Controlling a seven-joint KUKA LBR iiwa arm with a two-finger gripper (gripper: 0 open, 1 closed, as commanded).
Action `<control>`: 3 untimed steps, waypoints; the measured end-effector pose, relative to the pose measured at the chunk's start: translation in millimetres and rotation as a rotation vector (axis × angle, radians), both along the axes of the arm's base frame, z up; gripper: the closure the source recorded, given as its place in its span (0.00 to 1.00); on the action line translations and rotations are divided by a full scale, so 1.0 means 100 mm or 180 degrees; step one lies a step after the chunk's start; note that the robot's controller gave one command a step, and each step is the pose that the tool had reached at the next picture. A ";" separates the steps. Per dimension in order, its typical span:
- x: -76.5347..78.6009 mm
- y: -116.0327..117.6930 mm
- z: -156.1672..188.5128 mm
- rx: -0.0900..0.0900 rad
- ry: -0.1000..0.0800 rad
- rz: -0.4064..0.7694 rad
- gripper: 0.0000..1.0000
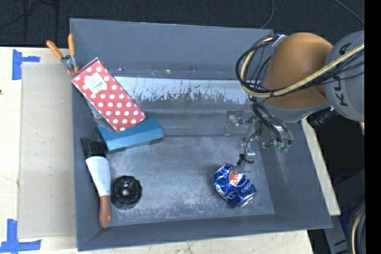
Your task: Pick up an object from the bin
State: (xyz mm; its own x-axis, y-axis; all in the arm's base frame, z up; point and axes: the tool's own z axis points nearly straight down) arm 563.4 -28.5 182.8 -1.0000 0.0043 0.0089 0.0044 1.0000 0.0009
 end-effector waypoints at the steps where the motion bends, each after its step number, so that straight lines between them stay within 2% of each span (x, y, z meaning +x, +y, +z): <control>1: 0.01 0.00 0.05 -0.0002 -0.0023 0.0003 0.00; 2: -0.36 -0.31 -0.47 0.0002 -0.0021 0.0133 0.00; 3: -0.48 -0.39 -0.86 -0.0001 -0.0009 0.0528 0.00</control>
Offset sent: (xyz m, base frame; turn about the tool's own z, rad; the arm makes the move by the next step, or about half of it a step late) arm -0.0525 -0.0451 -0.0686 -0.0510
